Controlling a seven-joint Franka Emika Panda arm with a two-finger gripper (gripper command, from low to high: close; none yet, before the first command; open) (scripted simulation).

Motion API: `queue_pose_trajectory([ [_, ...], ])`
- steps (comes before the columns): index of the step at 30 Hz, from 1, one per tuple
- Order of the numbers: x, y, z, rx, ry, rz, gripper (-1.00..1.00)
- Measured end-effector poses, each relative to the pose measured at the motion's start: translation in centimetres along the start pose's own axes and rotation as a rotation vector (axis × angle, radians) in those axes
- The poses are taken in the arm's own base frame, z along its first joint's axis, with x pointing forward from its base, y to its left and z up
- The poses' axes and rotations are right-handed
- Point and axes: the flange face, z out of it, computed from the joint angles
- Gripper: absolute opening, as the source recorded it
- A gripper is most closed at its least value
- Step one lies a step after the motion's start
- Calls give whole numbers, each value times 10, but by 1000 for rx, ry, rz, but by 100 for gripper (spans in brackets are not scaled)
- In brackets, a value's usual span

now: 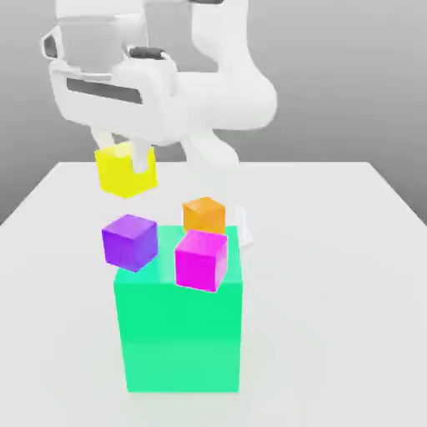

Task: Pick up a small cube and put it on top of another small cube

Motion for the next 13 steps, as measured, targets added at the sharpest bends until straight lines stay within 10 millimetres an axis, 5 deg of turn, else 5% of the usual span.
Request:
queue_pose_trajectory([
  [2,0,2,28,1,4,6,-100],
  [3,0,3,38,1,5,7,100],
  [9,0,3,43,0,8,8,100],
  [13,0,2,2,-1,10,8,100],
])
